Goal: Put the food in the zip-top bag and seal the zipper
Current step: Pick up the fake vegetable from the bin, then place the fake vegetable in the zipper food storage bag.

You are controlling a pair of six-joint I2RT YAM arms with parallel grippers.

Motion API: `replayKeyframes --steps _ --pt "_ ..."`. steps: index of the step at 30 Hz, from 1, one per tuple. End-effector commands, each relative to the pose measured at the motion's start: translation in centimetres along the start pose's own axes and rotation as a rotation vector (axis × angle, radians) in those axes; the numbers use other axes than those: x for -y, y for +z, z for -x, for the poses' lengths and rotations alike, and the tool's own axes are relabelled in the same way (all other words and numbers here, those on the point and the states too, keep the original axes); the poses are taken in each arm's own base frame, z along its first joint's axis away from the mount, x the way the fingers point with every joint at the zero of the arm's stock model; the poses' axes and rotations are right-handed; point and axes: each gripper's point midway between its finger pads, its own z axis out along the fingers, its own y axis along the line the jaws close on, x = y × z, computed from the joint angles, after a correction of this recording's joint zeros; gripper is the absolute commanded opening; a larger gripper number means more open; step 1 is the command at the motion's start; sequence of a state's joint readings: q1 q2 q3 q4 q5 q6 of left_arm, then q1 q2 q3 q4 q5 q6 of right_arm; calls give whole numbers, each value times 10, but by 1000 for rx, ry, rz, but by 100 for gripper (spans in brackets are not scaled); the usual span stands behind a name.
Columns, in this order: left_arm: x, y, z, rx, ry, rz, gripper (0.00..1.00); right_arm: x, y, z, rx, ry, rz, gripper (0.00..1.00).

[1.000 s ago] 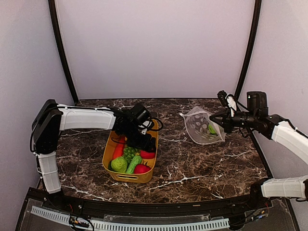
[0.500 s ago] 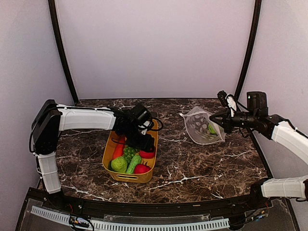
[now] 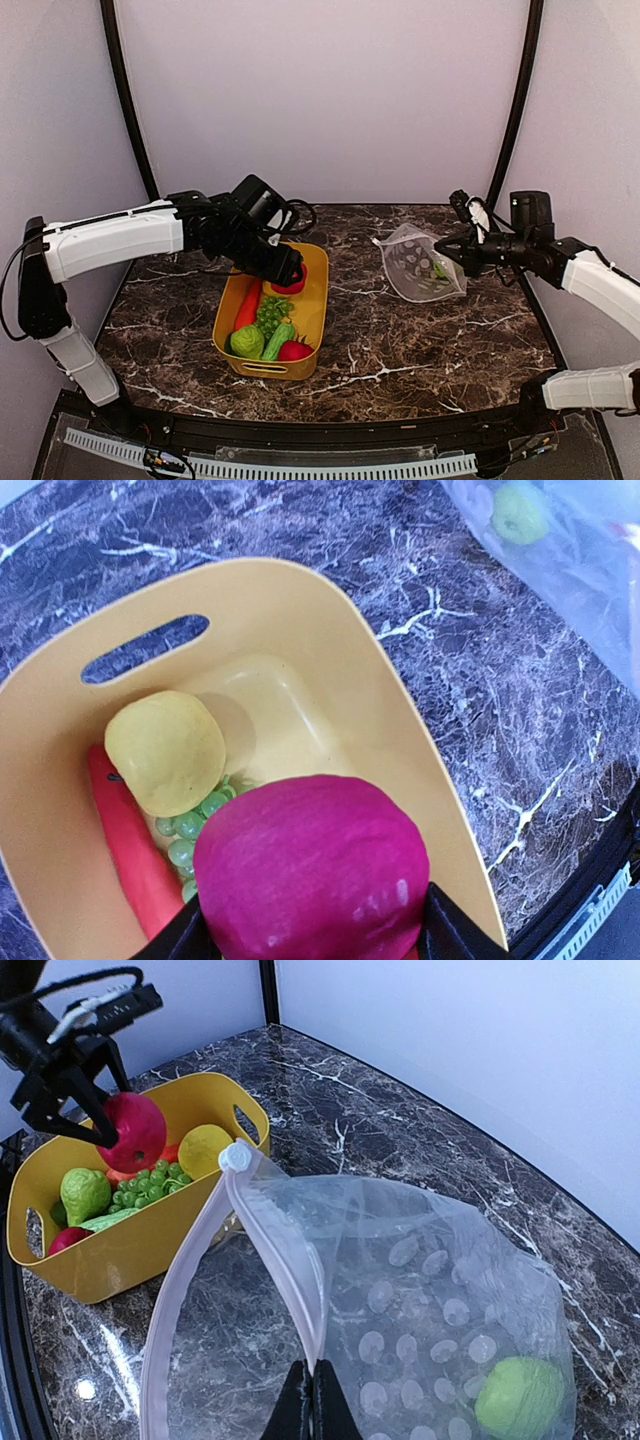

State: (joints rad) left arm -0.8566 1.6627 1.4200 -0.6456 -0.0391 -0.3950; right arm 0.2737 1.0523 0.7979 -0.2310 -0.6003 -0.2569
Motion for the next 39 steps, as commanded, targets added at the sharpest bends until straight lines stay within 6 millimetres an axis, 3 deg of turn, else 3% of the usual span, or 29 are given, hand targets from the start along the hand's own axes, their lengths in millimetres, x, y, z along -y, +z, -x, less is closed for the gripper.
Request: replayKeyframes --steps 1,4,11,17,23,31,35,39 --pt "22 -42 15 103 106 -31 52 31 2 1 -23 3 -143 0" --pt "30 -68 28 161 156 -39 51 44 3 5 -38 -6 -198 0" --pt "51 -117 51 294 190 -151 47 26 13 31 -55 12 -37 0" --pt "88 -120 62 378 201 -341 43 7 20 46 -130 -13 30 0" --pt "158 -130 83 486 270 -537 41 -8 16 56 -165 -56 33 0" --pt "212 -97 91 479 274 -612 41 -21 9 63 -153 -33 68 0" --pt "223 -82 103 469 257 -600 40 -25 12 67 -163 -1 102 0" --pt "220 -61 117 453 206 -520 38 -28 9 80 -148 23 122 0"
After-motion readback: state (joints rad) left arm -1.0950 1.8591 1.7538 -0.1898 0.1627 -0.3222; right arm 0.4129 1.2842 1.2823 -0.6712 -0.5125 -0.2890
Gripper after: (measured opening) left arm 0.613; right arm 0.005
